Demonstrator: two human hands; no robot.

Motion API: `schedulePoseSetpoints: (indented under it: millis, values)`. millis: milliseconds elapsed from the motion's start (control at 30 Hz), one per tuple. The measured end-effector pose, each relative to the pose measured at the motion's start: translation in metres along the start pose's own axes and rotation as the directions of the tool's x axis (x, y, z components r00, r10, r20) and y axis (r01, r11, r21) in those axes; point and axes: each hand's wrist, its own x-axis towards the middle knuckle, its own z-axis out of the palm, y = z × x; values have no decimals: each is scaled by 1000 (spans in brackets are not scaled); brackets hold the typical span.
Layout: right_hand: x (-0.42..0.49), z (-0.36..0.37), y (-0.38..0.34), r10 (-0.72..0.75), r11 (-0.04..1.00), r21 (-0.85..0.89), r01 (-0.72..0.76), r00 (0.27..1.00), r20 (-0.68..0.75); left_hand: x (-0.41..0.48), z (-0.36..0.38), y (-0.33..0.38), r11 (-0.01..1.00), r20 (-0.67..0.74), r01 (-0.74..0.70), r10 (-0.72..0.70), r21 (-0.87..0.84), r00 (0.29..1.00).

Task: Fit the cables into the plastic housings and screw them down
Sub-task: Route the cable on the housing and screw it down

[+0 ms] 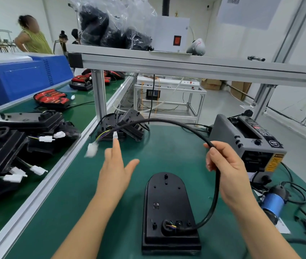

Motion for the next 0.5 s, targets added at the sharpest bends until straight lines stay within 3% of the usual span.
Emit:
schedulePoseSetpoints:
  millis: [133,233,300,367,500]
  values:
    - [3,-3,3,182,983,15,-183,982,55,5,-11,-2,991,-133,97,-109,-89,985]
    - [8,-7,11,335,940,-75,-333,942,12,-5,-21,-10,985,32,41,-36,-165,999]
    - [11,-6,18,418,899,-138,-415,908,-5,-16,-19,-12,953,240,44,31,-299,970]
    - [15,-1,24,483,857,-204,-473,876,-4,-27,-12,-14,889,360,105,71,-446,930]
    - [20,8,37,592,738,-401,-544,806,-4,-39,-5,-26,770,280,51,168,-635,945]
